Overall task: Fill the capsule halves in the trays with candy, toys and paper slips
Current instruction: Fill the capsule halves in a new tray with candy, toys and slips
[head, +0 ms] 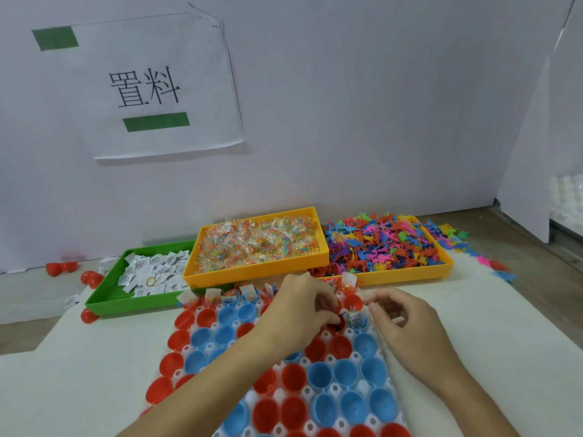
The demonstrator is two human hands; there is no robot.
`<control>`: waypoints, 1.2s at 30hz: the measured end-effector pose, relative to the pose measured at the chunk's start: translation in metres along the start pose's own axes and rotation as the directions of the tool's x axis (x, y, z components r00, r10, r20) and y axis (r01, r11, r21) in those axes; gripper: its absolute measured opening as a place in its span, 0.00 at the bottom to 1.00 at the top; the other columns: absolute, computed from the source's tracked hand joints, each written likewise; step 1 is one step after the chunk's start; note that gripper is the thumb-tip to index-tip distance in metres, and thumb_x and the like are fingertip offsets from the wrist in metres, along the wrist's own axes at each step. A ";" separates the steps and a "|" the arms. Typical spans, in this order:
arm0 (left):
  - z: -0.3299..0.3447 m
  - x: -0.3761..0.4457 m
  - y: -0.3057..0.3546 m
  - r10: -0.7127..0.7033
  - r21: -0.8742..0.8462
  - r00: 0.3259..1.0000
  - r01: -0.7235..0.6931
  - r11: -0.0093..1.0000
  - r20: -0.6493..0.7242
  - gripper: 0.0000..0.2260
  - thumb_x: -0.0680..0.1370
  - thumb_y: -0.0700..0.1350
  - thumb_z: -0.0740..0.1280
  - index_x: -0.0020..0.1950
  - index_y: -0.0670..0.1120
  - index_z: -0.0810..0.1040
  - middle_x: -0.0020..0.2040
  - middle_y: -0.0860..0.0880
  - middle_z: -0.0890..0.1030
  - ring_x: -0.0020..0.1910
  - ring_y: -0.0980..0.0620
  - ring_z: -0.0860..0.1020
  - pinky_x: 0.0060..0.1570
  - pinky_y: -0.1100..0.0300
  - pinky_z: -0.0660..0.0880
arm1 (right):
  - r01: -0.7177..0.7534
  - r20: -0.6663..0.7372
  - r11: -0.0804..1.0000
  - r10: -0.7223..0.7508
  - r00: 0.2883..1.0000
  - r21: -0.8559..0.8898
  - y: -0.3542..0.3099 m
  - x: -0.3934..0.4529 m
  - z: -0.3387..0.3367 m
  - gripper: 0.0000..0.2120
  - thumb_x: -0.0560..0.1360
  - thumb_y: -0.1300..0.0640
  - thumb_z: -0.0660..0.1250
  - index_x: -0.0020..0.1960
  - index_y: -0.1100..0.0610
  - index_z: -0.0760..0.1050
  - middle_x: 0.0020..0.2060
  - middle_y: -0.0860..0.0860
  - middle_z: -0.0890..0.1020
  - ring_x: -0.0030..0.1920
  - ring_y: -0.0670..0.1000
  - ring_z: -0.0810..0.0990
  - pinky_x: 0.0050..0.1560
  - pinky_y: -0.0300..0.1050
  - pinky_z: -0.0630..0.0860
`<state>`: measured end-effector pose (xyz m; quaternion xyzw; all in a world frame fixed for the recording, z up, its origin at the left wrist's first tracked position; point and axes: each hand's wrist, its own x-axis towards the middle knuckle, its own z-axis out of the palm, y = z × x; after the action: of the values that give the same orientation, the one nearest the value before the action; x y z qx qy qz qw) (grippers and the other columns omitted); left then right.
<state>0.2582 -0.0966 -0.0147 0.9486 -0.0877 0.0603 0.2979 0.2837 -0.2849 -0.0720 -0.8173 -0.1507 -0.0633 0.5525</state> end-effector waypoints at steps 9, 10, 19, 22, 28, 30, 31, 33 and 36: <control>-0.038 0.003 -0.013 -0.006 0.010 0.952 0.009 1.000 -0.307 0.03 0.76 0.41 0.72 0.43 0.47 0.84 0.36 0.58 0.80 0.40 0.61 0.77 0.39 0.72 0.72 | 0.020 -0.135 1.000 -0.020 0.991 -0.002 0.001 0.000 0.004 0.15 0.78 0.65 0.67 0.43 0.45 0.79 0.40 0.36 0.81 0.44 0.41 0.79 0.39 0.32 0.76; -0.042 0.005 -0.016 -0.007 0.028 0.938 0.017 0.999 -0.345 0.04 0.76 0.41 0.71 0.43 0.48 0.84 0.37 0.58 0.80 0.41 0.60 0.77 0.39 0.72 0.72 | 0.023 -0.142 1.000 -0.024 0.990 -0.010 0.001 0.000 0.004 0.15 0.78 0.65 0.67 0.43 0.45 0.79 0.40 0.36 0.81 0.44 0.42 0.79 0.38 0.34 0.76; -0.067 0.053 -0.064 -0.179 0.266 0.953 0.243 0.933 -0.243 0.08 0.79 0.41 0.67 0.57 0.47 0.83 0.60 0.46 0.80 0.52 0.50 0.76 0.49 0.60 0.69 | 0.023 -0.147 1.000 -0.021 0.989 0.010 0.003 0.000 0.005 0.15 0.77 0.66 0.66 0.43 0.46 0.80 0.39 0.37 0.82 0.42 0.43 0.79 0.37 0.30 0.73; -0.068 0.060 -0.069 -0.209 0.279 0.966 0.245 0.928 -0.154 0.07 0.77 0.42 0.70 0.54 0.47 0.83 0.59 0.45 0.81 0.50 0.49 0.78 0.45 0.60 0.69 | 0.020 -0.143 1.000 -0.019 0.990 0.005 0.003 0.000 0.006 0.14 0.77 0.66 0.66 0.43 0.46 0.80 0.39 0.37 0.82 0.43 0.42 0.79 0.38 0.30 0.74; -0.063 0.070 -0.067 -0.193 0.276 0.960 0.245 0.929 -0.202 0.12 0.80 0.47 0.68 0.63 0.49 0.78 0.60 0.44 0.76 0.56 0.45 0.76 0.55 0.51 0.74 | 0.023 -0.143 1.000 -0.022 0.990 0.004 0.003 0.001 0.006 0.14 0.77 0.66 0.67 0.43 0.47 0.80 0.39 0.36 0.82 0.43 0.42 0.79 0.37 0.29 0.73; -0.060 0.072 -0.067 -0.178 0.310 0.969 0.224 0.924 -0.172 0.12 0.80 0.46 0.67 0.63 0.50 0.80 0.62 0.44 0.76 0.60 0.44 0.75 0.58 0.51 0.72 | 0.026 -0.143 1.000 -0.026 0.989 0.002 0.003 0.001 0.006 0.14 0.77 0.66 0.67 0.43 0.47 0.80 0.39 0.36 0.82 0.42 0.42 0.79 0.36 0.29 0.73; -0.059 0.072 -0.068 -0.172 0.327 0.972 0.217 0.920 -0.162 0.10 0.80 0.44 0.67 0.60 0.49 0.81 0.62 0.43 0.76 0.60 0.44 0.75 0.56 0.52 0.72 | 0.026 -0.143 1.000 -0.026 0.989 0.000 0.003 0.001 0.006 0.14 0.77 0.66 0.67 0.43 0.46 0.80 0.39 0.35 0.81 0.42 0.42 0.79 0.36 0.29 0.73; -0.057 0.073 -0.069 -0.162 0.323 0.968 0.217 0.921 -0.190 0.07 0.79 0.41 0.67 0.54 0.48 0.83 0.59 0.44 0.78 0.56 0.45 0.76 0.49 0.56 0.71 | 0.028 -0.142 1.000 -0.029 0.989 -0.005 0.003 0.001 0.006 0.14 0.78 0.66 0.67 0.43 0.46 0.79 0.39 0.35 0.81 0.42 0.42 0.79 0.36 0.29 0.73; -0.055 0.074 -0.070 -0.129 0.268 0.952 0.205 0.941 -0.276 0.07 0.78 0.39 0.67 0.50 0.46 0.85 0.54 0.45 0.82 0.49 0.49 0.77 0.46 0.59 0.69 | 0.031 -0.142 1.000 -0.031 0.989 -0.006 0.003 0.001 0.006 0.15 0.78 0.65 0.66 0.43 0.46 0.79 0.40 0.35 0.82 0.43 0.42 0.79 0.37 0.30 0.74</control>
<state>0.3414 -0.0184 0.0036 0.9707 0.0427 0.1681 0.1664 0.2851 -0.2804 -0.0769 -0.8093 -0.1235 -0.1303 0.5592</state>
